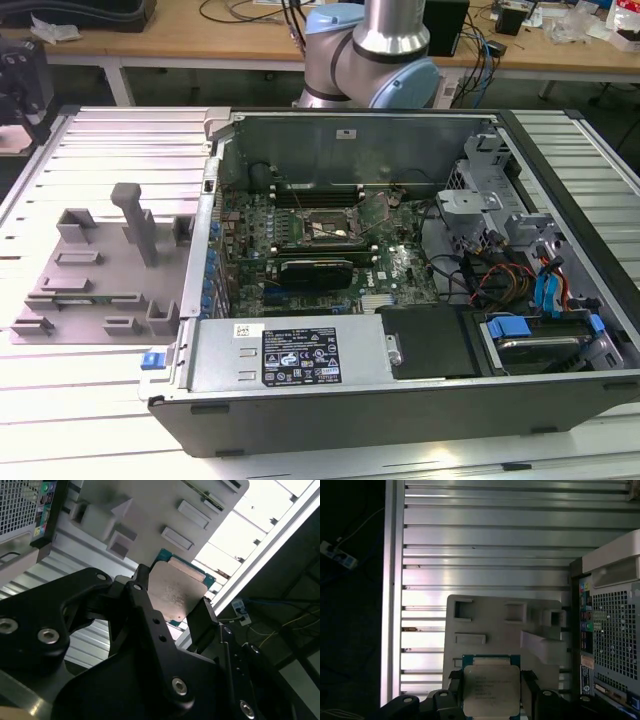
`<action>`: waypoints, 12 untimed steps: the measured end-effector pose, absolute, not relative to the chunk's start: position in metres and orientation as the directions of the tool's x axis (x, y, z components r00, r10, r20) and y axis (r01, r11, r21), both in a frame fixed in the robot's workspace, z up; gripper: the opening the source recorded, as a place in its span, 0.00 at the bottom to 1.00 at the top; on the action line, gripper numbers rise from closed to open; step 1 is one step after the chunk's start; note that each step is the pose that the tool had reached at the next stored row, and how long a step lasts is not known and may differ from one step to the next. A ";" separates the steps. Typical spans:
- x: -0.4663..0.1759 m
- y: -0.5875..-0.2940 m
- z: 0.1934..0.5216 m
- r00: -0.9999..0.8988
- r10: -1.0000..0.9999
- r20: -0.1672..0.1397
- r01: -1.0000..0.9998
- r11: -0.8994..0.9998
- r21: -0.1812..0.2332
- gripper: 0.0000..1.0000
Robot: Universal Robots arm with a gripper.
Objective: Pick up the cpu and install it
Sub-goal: 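Pick up the cpu and move it towards the insertion slot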
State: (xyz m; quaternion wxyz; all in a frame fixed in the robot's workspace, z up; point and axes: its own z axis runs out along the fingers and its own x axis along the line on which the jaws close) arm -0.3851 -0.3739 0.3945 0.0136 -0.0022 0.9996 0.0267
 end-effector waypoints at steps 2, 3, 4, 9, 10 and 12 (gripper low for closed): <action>-0.379 -0.374 0.395 -1.000 -0.004 -0.027 -0.005 0.999 0.053 0.55; -0.377 -0.374 0.395 -1.000 -0.004 -0.027 -0.005 0.999 0.053 0.55; -0.375 -0.374 0.395 -1.000 -0.004 -0.027 -0.005 0.999 0.053 0.55; -0.358 -0.374 0.395 -1.000 -0.004 -0.027 -0.005 0.999 0.053 0.55; -0.355 -0.374 0.394 -1.000 -0.004 -0.027 -0.005 0.999 0.053 0.55; -0.348 -0.374 0.395 -1.000 -0.004 -0.027 -0.005 0.999 0.053 0.55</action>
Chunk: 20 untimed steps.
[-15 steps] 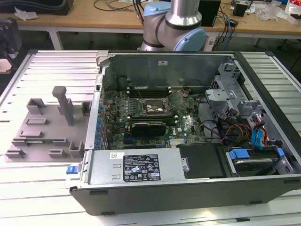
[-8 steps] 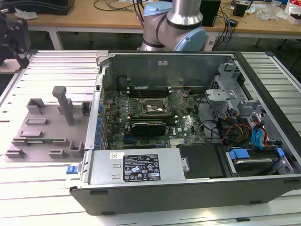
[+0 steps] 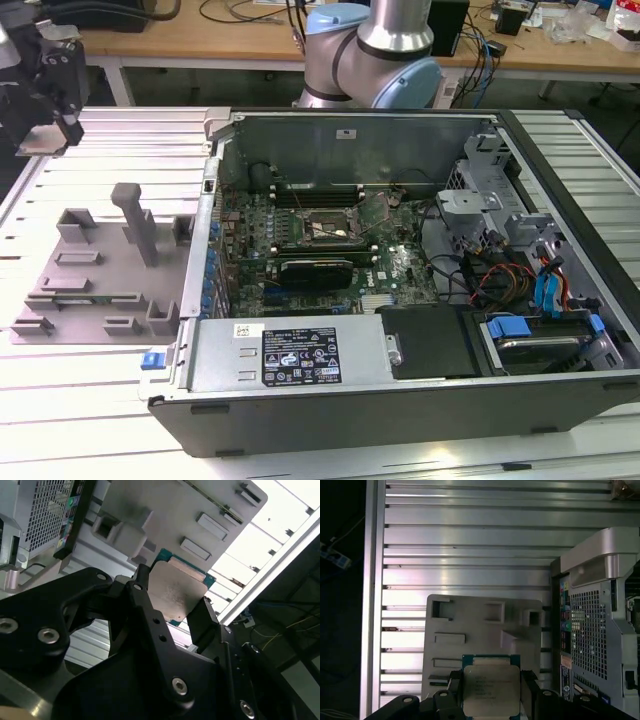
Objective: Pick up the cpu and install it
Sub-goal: 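Pick up the cpu and move it towards the insertion slot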
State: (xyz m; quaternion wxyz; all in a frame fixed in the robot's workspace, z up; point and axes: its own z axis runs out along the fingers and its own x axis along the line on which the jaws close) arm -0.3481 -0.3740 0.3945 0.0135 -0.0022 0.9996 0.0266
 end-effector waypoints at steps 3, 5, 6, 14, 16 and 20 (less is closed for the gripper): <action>-0.337 -0.374 0.395 -1.000 -0.004 -0.027 -0.005 0.999 0.053 0.55; -0.333 -0.374 0.394 -1.000 -0.004 -0.027 -0.005 0.999 0.053 0.55; -0.329 -0.374 0.395 -1.000 -0.004 -0.027 -0.005 0.999 0.053 0.55; -0.310 -0.374 0.395 -1.000 -0.004 -0.027 -0.005 0.999 0.053 0.55; -0.303 -0.374 0.395 -1.000 -0.004 -0.027 -0.005 0.999 0.053 0.55; -0.293 -0.374 0.395 -1.000 -0.004 -0.027 -0.005 0.999 0.053 0.55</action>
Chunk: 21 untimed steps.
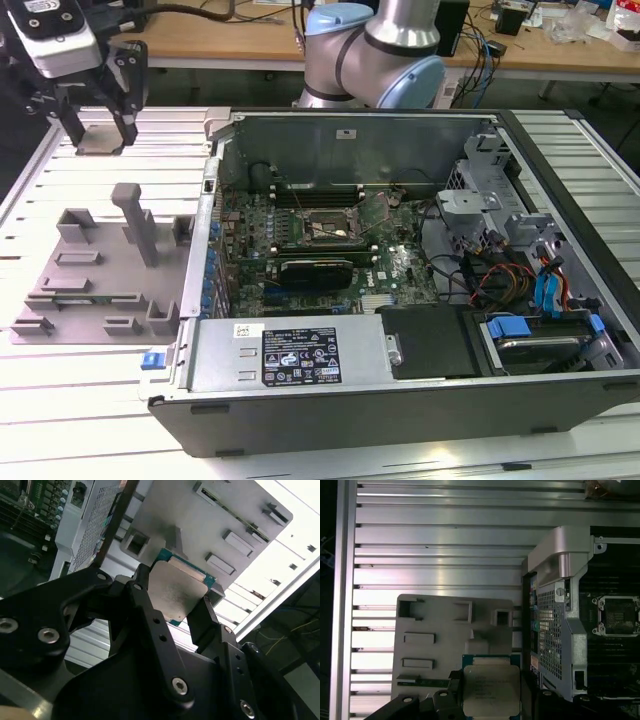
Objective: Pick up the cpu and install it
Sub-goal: 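Pick up the cpu and move it towards the insertion slot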
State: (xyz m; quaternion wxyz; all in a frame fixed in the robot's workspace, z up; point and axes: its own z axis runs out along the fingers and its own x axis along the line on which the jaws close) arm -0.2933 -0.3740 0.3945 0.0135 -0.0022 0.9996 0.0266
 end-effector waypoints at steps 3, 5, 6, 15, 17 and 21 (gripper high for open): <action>-0.287 -0.374 0.395 -1.000 -0.004 -0.027 -0.005 0.999 0.053 0.55; -0.280 -0.374 0.395 -1.000 -0.004 -0.027 -0.005 0.999 0.053 0.55; -0.277 -0.374 0.395 -1.000 -0.004 -0.027 -0.005 0.999 0.053 0.55; -0.253 -0.374 0.395 -1.000 -0.004 -0.027 -0.005 0.999 0.053 0.55; -0.244 -0.374 0.394 -1.000 -0.004 -0.027 -0.005 0.999 0.053 0.55; -0.226 -0.374 0.395 -1.000 -0.004 -0.027 -0.005 0.999 0.053 0.55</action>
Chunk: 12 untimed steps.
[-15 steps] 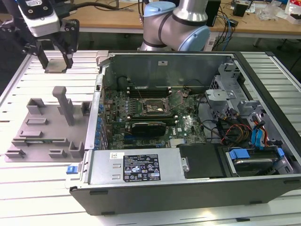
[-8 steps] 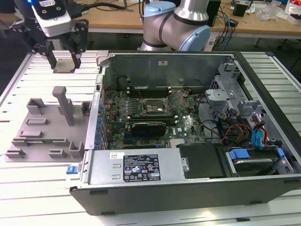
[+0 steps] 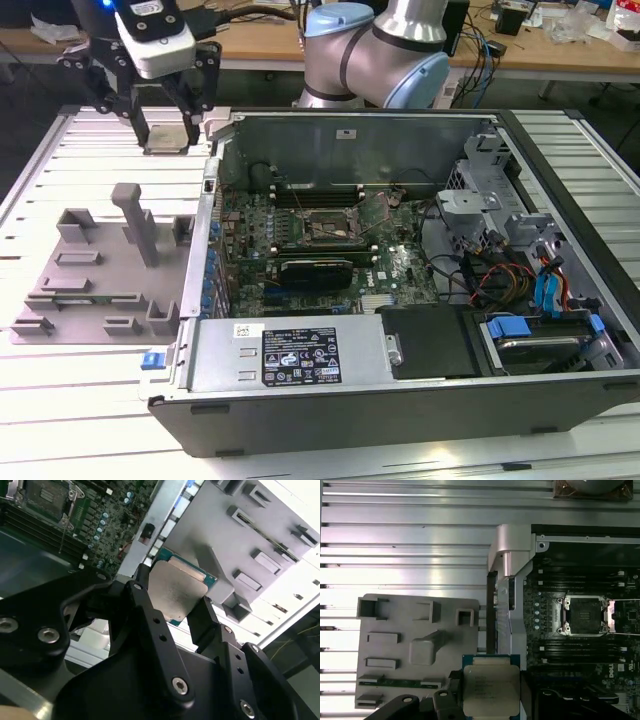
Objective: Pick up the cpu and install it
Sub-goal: 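Pick up the cpu and move it towards the insertion slot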
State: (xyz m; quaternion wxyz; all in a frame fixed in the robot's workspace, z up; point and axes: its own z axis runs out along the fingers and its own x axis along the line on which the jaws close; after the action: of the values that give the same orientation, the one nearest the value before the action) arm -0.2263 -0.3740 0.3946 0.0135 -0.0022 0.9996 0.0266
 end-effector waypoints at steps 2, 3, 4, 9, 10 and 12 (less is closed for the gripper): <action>-0.220 -0.374 0.395 -1.000 -0.004 -0.027 -0.005 0.999 0.053 0.55; -0.218 -0.374 0.395 -1.000 -0.004 -0.027 -0.005 0.999 0.053 0.55; -0.213 -0.374 0.394 -1.000 -0.004 -0.027 -0.005 0.999 0.053 0.55; -0.198 -0.374 0.395 -1.000 -0.004 -0.027 -0.005 0.999 0.053 0.55; -0.194 -0.374 0.394 -1.000 -0.004 -0.027 -0.005 0.999 0.053 0.55; -0.187 -0.374 0.395 -1.000 -0.004 -0.027 -0.005 0.999 0.053 0.55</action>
State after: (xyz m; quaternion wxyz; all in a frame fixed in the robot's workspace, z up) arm -0.1872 -0.3740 0.3945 0.0135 -0.0022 0.9996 0.0266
